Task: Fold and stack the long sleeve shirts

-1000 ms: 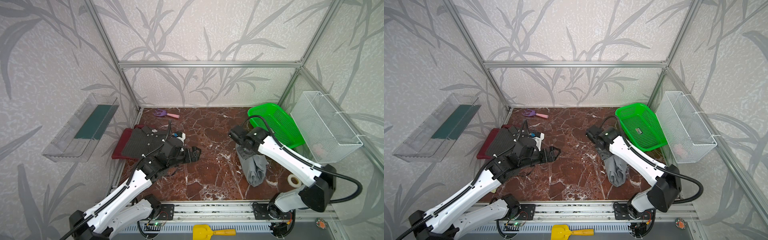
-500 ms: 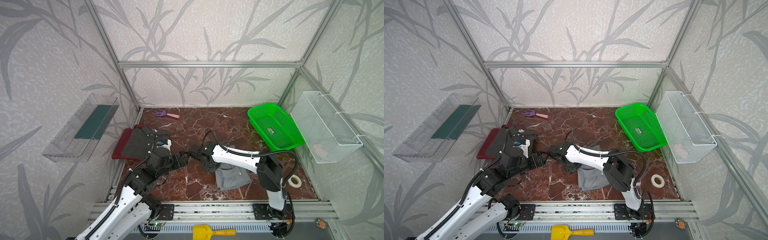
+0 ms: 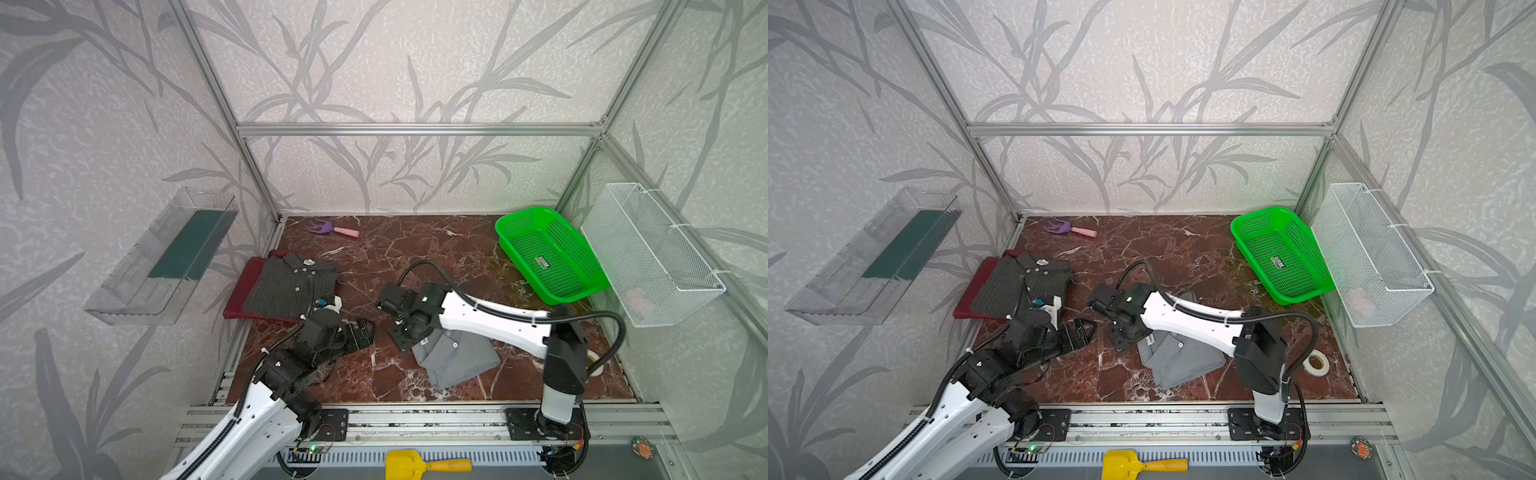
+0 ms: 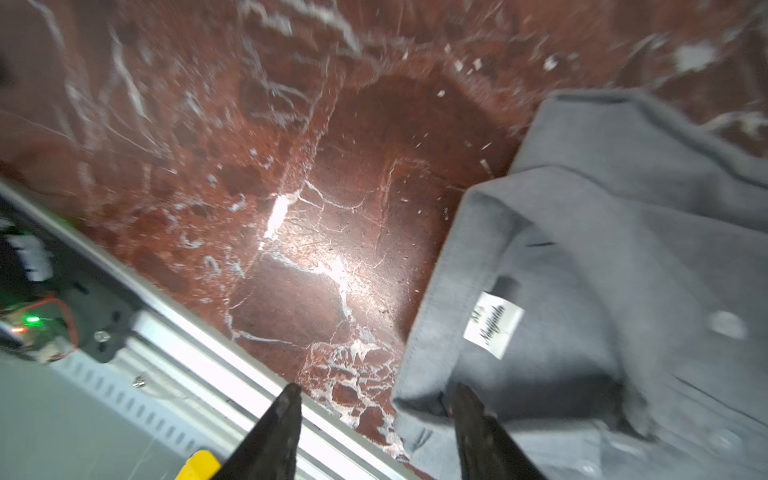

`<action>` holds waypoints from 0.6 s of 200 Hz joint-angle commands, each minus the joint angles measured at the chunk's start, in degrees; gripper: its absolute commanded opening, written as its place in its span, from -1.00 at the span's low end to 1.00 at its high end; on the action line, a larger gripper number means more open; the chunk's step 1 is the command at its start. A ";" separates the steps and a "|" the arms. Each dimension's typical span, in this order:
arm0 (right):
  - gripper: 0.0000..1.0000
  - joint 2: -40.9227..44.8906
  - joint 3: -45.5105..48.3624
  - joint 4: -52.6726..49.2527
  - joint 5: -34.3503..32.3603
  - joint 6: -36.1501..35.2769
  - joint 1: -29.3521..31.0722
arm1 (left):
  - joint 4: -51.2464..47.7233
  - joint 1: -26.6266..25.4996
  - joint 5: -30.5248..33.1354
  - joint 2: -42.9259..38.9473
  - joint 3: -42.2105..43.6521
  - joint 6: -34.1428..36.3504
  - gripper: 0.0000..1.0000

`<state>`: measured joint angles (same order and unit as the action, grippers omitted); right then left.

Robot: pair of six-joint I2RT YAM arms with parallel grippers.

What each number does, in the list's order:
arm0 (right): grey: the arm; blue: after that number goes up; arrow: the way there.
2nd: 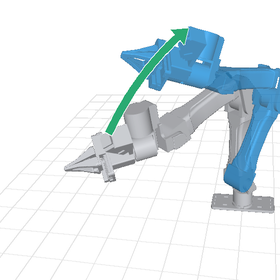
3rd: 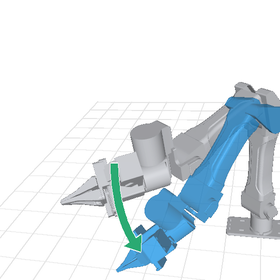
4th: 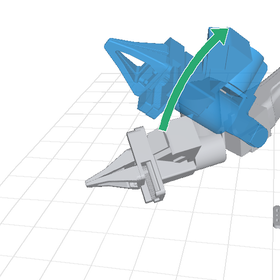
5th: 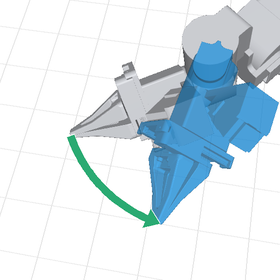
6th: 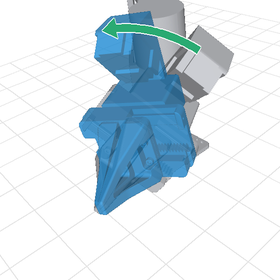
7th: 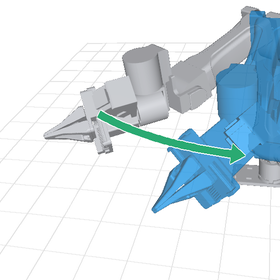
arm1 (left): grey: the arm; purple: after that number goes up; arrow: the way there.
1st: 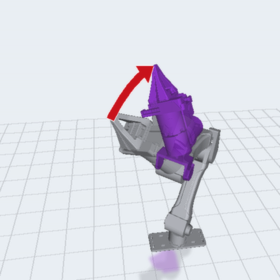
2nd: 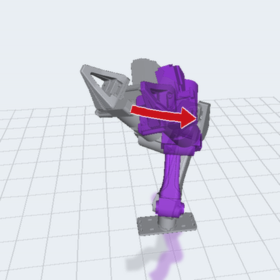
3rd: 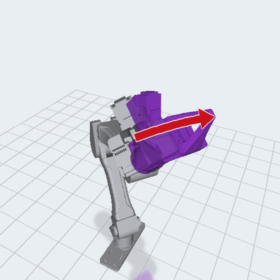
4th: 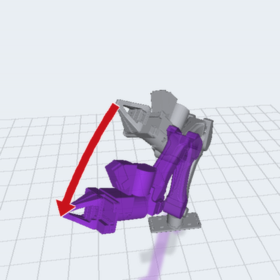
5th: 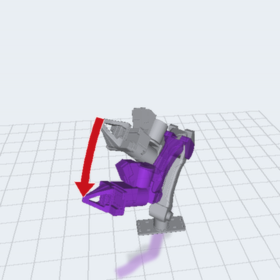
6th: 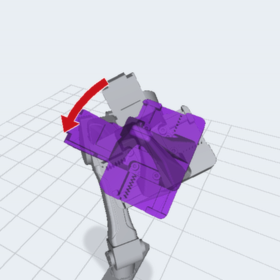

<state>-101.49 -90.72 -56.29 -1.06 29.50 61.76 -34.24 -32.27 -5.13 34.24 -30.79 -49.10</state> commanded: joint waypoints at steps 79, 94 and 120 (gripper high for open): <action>-0.11 30.87 42.32 6.26 -5.81 -1.54 -29.96 | 7.93 -1.23 -3.84 6.63 2.74 -2.18 0.98; -0.11 29.77 44.24 7.06 -5.93 -0.93 -29.96 | 8.23 -1.25 -3.68 8.16 2.03 -1.57 0.98; -0.21 25.16 45.53 8.61 -0.33 -1.23 -29.59 | 7.75 -1.25 -3.12 10.21 0.20 -0.41 0.98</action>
<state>-73.25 -45.87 -51.00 -4.95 27.92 31.92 -27.22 -33.32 -8.69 43.09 -28.38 -50.87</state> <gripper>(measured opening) 0.425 0.992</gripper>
